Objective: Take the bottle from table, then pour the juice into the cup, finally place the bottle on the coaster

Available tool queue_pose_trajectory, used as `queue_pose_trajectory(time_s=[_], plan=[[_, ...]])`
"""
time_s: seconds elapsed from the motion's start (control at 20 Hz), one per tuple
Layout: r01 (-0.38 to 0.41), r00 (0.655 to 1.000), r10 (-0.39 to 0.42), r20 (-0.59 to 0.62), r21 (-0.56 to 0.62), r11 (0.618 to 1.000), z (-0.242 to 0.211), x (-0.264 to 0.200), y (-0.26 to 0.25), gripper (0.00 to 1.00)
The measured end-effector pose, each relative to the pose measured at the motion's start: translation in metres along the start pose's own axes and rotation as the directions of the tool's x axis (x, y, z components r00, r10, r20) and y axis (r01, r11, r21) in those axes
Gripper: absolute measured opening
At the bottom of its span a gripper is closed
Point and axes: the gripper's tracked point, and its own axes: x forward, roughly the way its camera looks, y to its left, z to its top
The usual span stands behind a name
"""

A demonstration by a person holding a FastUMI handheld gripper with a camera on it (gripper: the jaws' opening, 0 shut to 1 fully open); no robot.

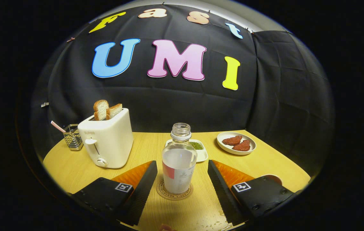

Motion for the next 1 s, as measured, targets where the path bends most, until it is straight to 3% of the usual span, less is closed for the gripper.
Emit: queue_pose_trajectory(time_s=[0.3,0.6,1.0], plan=[[-0.069,0.992,0.063,0.112,0.054,0.996,0.053,-0.064,-0.004,0.97],[-0.137,0.975,0.129,0.179,0.032,0.99,0.1,-0.138,-0.008,0.97],[-0.158,0.975,0.155,0.16,0.002,0.987,0.113,-0.199,-0.026,0.97]])
